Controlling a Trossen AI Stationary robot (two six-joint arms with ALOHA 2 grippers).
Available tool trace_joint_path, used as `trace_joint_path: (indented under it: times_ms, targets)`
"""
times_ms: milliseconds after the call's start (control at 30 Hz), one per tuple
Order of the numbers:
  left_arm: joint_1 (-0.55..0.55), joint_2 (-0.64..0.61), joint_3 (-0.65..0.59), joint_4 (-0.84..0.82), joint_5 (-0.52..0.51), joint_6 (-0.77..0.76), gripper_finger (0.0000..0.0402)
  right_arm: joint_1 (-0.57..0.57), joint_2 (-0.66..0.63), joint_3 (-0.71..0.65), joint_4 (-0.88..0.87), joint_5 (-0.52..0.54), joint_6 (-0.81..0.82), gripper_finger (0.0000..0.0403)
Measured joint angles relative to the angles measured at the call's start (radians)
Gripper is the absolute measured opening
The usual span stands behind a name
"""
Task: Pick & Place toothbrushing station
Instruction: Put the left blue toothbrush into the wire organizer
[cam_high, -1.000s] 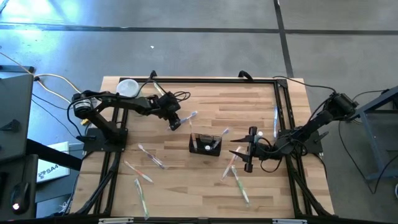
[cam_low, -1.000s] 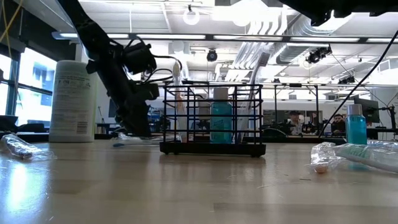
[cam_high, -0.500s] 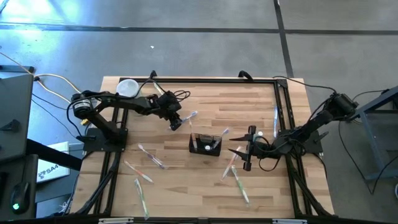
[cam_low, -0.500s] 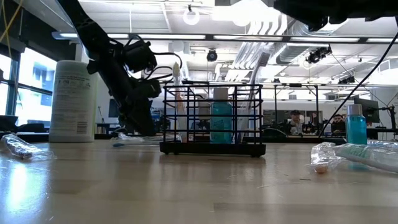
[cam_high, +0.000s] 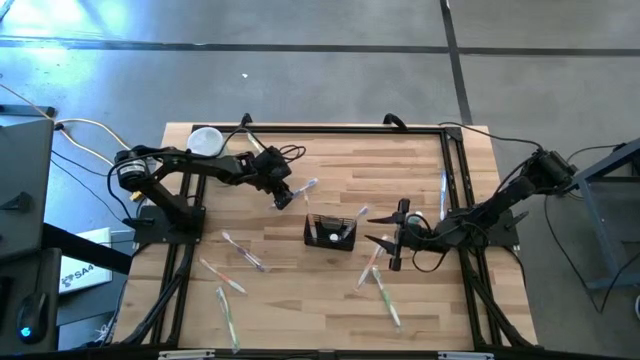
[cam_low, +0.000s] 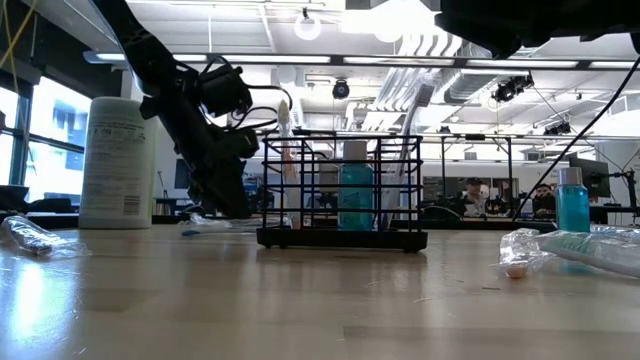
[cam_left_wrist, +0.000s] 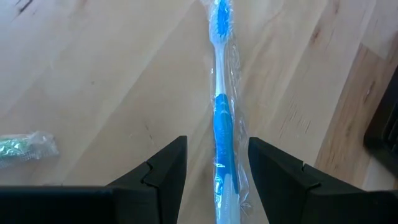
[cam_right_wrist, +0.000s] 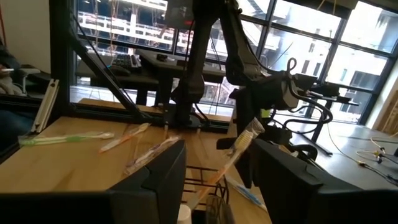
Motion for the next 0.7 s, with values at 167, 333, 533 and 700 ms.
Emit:
trace_joint_path:
  times_ms: [167,333,533,700]
  targets:
    - [-0.042,0.022,0.0,0.008,-0.008,0.018,0.0171,0.0,0.0,0.0,0.0,0.0,0.001,0.0174]
    - [-0.071,0.06,0.001,0.018,-0.087,0.031,0.0171,0.0,0.0,0.0,-0.001,-0.005,0.001,0.0174]
    - [-0.07,0.085,0.003,0.013,-0.092,0.007,0.017,0.0,0.0,0.0,-0.004,-0.013,0.008,0.0174]
    - [-0.07,0.094,0.004,-0.006,-0.102,-0.048,0.0137,0.0,0.0,0.0,-0.007,-0.013,0.009,0.0174]
